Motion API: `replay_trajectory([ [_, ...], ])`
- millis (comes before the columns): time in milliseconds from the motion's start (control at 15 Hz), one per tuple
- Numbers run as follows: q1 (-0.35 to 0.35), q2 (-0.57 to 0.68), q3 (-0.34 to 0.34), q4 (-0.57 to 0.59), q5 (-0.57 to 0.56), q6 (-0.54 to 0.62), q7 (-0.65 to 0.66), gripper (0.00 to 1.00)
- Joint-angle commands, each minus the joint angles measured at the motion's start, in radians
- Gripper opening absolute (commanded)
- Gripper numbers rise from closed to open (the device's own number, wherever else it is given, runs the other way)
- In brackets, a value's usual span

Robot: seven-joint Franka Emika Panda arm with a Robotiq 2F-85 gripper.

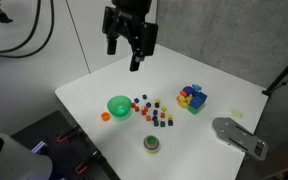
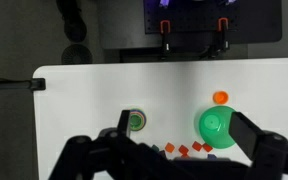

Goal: Pick up the orange bowl and stack it into the stacked bowls on the right

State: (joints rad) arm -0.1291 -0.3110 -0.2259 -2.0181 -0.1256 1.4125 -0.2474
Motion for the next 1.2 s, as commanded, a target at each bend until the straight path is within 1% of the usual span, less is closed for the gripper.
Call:
replay_trajectory([
  [0,-0.006,0.001,0.005,0.004,0.001,-0.003,-0.002,1.00],
  [200,-0.006,0.000,0.005,0.004,0.001,-0.003,-0.002,1.00],
  [533,0.011,-0.056,0.033,-0.079,-0.010,0.082,-0.006,1.00],
  [800,0.024,-0.123,0.045,-0.182,0.008,0.187,-0.019,1.00],
  [1133,0.041,-0.210,0.043,-0.353,0.011,0.302,-0.046,1.00],
])
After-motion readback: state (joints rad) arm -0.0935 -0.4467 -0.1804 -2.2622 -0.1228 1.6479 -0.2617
